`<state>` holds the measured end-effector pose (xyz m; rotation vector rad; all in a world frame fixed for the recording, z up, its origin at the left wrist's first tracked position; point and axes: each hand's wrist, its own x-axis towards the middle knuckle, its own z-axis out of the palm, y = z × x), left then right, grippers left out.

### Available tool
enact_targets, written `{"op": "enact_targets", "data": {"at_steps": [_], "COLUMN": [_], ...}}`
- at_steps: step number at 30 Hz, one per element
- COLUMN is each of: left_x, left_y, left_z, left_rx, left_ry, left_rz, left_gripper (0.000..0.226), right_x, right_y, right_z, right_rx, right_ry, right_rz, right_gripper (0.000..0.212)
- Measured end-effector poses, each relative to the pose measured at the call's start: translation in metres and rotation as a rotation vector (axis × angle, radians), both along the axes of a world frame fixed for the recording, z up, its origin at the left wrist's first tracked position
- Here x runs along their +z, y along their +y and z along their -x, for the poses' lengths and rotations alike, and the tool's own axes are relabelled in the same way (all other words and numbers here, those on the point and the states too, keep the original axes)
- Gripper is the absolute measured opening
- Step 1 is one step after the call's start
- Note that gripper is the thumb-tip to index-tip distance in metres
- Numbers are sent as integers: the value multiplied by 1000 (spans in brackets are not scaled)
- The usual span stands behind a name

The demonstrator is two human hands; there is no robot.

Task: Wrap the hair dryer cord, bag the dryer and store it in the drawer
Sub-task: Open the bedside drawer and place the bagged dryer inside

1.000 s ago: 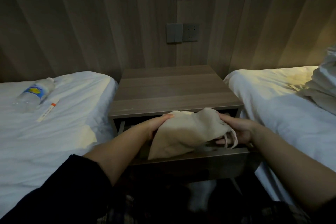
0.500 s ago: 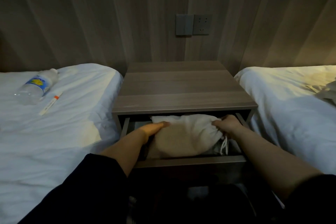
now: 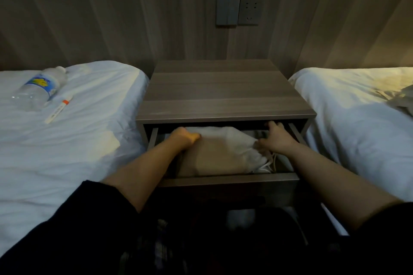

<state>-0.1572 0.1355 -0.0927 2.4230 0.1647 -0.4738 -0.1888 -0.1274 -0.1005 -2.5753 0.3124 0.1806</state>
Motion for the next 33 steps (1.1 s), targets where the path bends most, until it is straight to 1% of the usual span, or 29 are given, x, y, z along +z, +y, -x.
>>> {"op": "enact_targets", "data": {"at_steps": [1,3,5,7,8,10,12,14,16,19,24,29,31,33], "left_x": [11,38,62,80,83,69,52,41,36,36,37,31,30,32], "left_y": [3,3,-3,-14,-20,-30,-37,-38,-39,-41,-44,-47,-48,-50], "left_z": [3,15,36,63,75,91,102,107,107,105,94,77,68,60], "left_rx": [-77,-311,-586,-812,-879,-942,-964,-921,-865,-807,-726,-632,-615,-595], "left_ry": [-42,-112,-152,-194,-231,-324,-392,-446,-475,-499,-545,-584,-585,-547], "left_rz": [-99,-190,-177,-161,-191,-320,-432,-401,-365,-382,-381,-389,-383,-387], "left_gripper": [56,46,40,40,39,38,34,26,23,25,25,25,22,20], "right_x": [5,17,34,52,59,66,62,55,51,48,43,36,35,34], "right_y": [2,4,6,12,15,21,25,26,26,24,29,30,29,30], "right_z": [5,17,33,50,60,78,93,102,104,98,84,64,56,48], "right_rx": [69,182,272,373,424,510,585,616,599,543,542,523,514,515], "right_ry": [5,-27,-71,-53,-10,88,122,35,-70,-96,-181,-261,-255,-285], "right_rz": [7,5,-25,-69,-92,-97,-19,115,194,215,335,379,361,363], "right_gripper": [65,55,39,28,25,20,26,33,26,19,18,7,8,11]}}
